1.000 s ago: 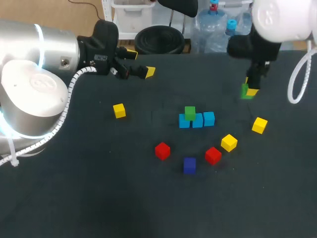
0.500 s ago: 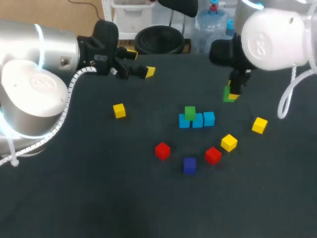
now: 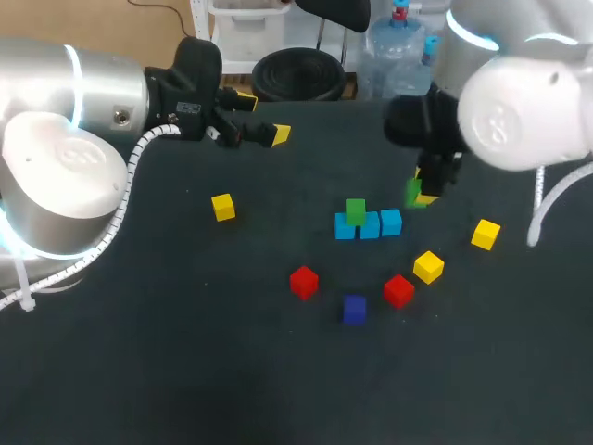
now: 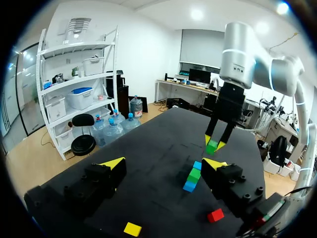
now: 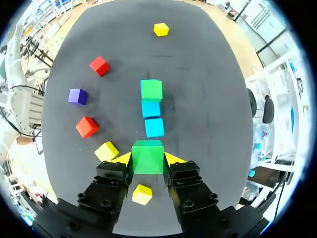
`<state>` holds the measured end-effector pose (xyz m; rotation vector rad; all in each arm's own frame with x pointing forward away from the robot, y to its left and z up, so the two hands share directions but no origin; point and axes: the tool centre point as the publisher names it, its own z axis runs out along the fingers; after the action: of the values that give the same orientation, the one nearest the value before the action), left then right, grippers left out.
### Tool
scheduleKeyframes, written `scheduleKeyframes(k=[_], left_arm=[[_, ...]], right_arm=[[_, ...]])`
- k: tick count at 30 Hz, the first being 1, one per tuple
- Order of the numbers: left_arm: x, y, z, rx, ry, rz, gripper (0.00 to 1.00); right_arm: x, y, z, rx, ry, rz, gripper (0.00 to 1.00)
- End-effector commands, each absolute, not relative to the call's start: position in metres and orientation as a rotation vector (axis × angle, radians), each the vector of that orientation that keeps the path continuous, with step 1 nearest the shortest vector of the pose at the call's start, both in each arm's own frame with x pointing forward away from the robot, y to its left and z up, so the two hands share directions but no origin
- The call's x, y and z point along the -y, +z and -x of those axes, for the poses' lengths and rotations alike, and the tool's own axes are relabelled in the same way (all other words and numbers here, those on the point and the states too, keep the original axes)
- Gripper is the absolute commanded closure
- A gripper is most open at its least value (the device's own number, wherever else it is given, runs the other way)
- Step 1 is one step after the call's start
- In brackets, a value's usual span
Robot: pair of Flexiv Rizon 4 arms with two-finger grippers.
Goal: Place the blue cubes, place green cubes on the blue cubes, place the yellow cubes on the green cubes, then place the red cubes on the yellow cubes, and place purple cube on the red cubes.
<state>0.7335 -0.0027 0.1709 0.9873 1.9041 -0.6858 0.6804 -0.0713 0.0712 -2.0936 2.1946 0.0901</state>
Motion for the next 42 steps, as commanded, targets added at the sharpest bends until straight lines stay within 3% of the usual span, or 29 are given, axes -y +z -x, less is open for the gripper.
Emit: scheduleKeyframes(k=[1,42], left_arm=[[0.002,0.170,-0.733,-1.897,-0.688,-0.985,0.00],[0.002,0.170,-0.733,-1.897,-0.688,-0.985,0.00]], right_arm=[[0.058,0.065,-0.684,-2.199,0.086,2.131,1.00],[0.036,0.033,-0.692,-2.213,0.164,2.270,1.00]])
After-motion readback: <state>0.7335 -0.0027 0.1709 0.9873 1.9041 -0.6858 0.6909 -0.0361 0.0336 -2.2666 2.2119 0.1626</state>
